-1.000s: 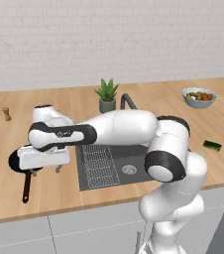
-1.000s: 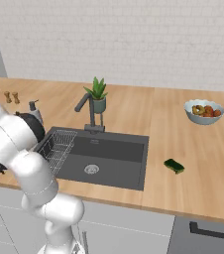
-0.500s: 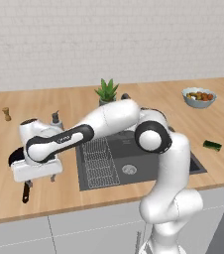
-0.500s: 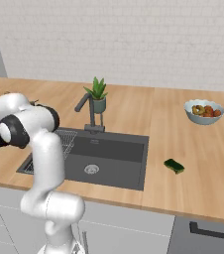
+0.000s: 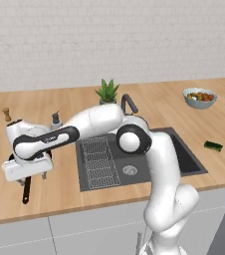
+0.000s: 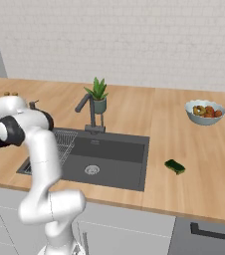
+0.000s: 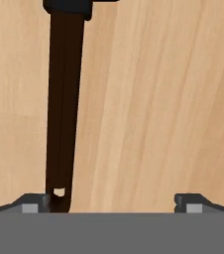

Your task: Pick the pan and sponge and place them into the sink. Then turn on the water.

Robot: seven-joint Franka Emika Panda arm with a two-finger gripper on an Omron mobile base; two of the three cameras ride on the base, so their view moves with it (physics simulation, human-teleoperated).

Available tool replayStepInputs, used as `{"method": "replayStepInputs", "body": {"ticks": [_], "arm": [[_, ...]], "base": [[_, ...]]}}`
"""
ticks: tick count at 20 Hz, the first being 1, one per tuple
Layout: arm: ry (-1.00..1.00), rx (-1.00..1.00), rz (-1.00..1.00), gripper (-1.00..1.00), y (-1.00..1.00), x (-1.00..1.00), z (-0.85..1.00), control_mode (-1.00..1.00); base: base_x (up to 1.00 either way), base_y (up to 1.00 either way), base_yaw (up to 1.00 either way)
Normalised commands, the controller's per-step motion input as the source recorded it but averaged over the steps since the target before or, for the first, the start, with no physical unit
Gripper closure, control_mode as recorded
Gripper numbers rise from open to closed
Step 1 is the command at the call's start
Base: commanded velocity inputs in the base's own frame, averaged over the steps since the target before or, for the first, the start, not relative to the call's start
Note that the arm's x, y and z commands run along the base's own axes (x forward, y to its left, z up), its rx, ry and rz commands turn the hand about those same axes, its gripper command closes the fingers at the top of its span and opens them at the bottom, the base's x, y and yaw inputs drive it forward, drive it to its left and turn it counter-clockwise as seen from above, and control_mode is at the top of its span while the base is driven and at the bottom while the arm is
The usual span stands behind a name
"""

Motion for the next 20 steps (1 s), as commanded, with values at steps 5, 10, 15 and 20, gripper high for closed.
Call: {"method": "replayStepInputs", "body": {"ticks": [5,10,15,20], "arm": [[0.0,0.0,0.0,-1.0,0.08,0.19,-0.47,-1.0],[0.0,0.0,0.0,-1.0,0.08,0.08,-0.32,-1.0],[0.0,0.0,0.0,-1.0,0.02,0.04,-0.28,-1.0],[-0.01,0.0,0.0,-1.0,0.02,0.13,-0.19,-1.0]], "base": [[0.0,0.0,0.0],[0.0,0.0,0.0],[0.0,0.0,0.0],[0.0,0.0,0.0]]}}
